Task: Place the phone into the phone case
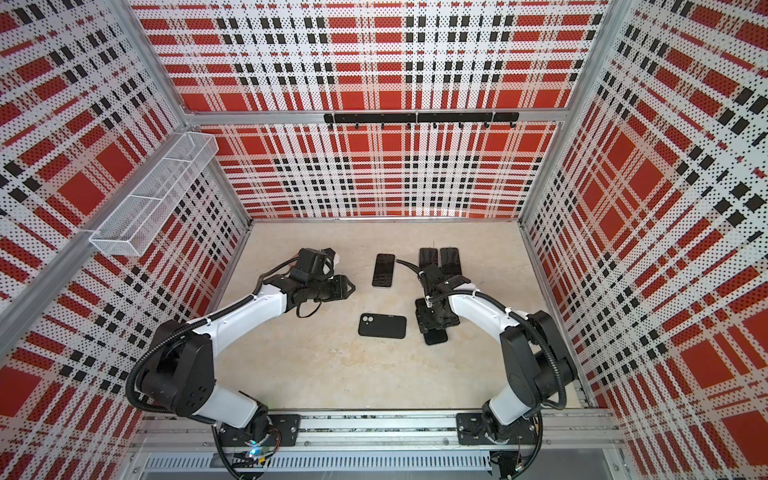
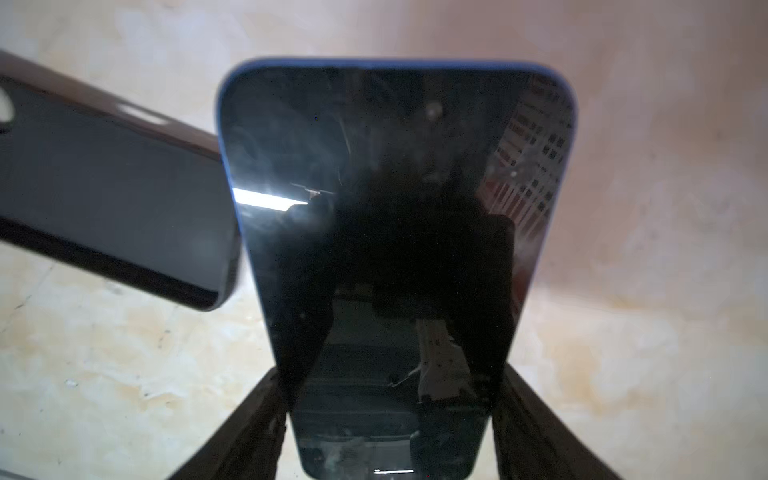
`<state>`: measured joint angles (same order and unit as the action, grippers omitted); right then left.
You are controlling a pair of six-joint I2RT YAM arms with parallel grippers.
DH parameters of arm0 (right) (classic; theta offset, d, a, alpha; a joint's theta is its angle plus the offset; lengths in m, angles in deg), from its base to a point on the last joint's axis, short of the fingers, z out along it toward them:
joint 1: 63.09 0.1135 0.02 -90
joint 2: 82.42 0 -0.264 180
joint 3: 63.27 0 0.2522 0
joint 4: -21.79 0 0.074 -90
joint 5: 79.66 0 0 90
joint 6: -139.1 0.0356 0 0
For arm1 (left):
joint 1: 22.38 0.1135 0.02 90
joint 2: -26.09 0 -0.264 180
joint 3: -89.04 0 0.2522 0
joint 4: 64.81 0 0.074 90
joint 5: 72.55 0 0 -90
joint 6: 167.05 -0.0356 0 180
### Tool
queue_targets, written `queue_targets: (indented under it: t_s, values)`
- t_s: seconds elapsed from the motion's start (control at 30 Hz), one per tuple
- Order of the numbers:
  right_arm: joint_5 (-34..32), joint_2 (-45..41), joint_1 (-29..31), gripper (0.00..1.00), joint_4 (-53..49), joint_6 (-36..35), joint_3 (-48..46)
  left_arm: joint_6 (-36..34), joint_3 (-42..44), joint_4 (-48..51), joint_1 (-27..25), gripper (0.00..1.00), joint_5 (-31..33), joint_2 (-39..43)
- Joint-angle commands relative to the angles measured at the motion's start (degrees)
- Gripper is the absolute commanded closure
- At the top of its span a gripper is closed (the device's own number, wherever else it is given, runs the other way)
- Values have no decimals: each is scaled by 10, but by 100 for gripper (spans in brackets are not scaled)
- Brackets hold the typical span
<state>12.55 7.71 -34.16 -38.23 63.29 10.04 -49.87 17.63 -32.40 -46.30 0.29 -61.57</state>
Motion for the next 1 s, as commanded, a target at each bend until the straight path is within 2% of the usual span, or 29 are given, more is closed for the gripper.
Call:
queue_targets:
  t_s: [0.0,0.17,0.27,0.43,0.67,0.97]
  values:
    - [29,5,18,53,34,-118,24,26,30,-60,16,50,-122,1]
    - [64,12,60,62,68,-261,44,77,65,-140,22,39,-211,7]
    - [92,21,70,67,80,-328,53,95,82,-172,22,33,-233,5]
    - [147,28,79,69,97,-415,57,103,98,-201,20,32,-254,-3]
    - [173,51,89,69,84,-463,82,98,101,-211,3,34,-264,-26]
    - [176,65,93,67,87,-481,93,103,103,-228,-11,48,-273,-50]
